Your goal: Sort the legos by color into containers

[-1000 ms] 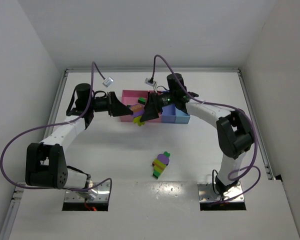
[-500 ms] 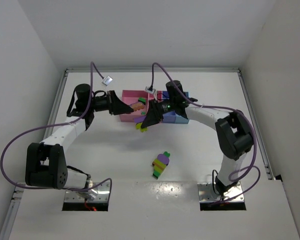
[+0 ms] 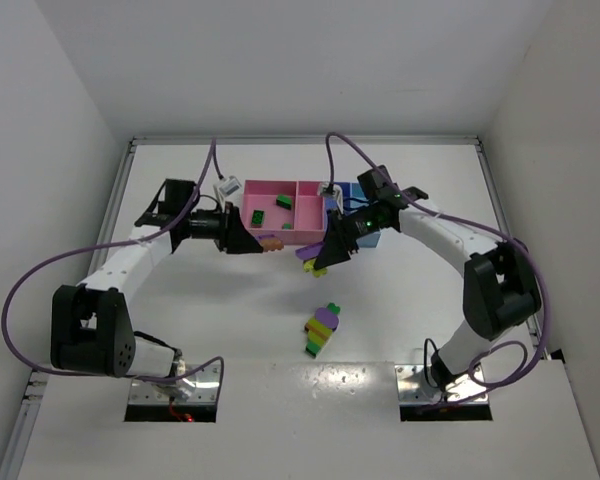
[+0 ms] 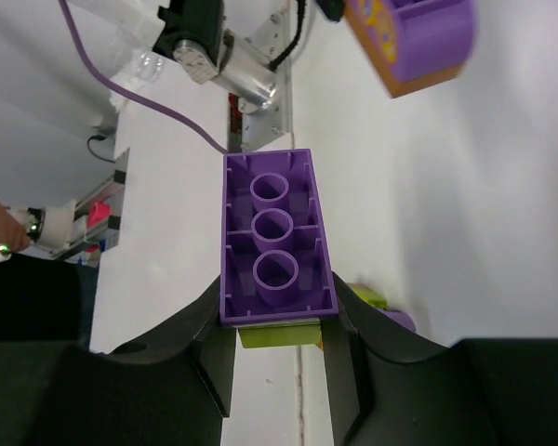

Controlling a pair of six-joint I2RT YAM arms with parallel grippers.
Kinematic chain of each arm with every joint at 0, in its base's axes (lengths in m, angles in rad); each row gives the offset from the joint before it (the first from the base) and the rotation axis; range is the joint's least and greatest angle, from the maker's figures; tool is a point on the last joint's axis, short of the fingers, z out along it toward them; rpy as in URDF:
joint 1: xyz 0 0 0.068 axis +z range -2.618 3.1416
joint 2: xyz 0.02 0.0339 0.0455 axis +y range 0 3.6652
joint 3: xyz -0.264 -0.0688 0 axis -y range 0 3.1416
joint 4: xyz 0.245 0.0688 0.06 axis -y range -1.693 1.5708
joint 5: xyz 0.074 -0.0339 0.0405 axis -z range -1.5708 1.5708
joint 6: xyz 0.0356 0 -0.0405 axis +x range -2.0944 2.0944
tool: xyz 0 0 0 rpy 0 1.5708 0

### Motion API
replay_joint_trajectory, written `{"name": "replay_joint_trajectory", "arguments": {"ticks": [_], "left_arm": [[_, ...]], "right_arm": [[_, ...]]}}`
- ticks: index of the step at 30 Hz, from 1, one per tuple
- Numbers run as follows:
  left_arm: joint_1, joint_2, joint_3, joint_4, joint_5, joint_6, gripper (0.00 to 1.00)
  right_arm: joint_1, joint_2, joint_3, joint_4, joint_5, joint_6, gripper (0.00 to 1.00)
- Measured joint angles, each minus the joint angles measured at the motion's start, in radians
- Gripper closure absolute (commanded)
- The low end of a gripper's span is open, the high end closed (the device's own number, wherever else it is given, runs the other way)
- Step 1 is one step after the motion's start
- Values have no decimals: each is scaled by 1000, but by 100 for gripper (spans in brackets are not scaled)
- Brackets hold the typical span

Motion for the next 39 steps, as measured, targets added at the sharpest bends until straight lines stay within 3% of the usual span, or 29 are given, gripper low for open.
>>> {"name": "replay_joint_trajectory", "arguments": {"ticks": [5,20,32,35,39], "left_arm": [[-17,0,-16,-110,-16,113,93],[-101,-72,-35,-119,-66,186,93],[-169,-93,-164,-77,-256,194,92],[-181,-79,-175,-72,-312,195,86],[-212,-55,-174,-57,-397,194,70]], "right_arm": [[-38,-5,-3,-73,33,-73,100],[-13,5,-86,-163,276,-232,100],[-12,8,-87,-166,311,-279,100],[-12,-20,-87,-190,294,-310,100],[-12,-45,-82,-237,259,-353,100]]}}
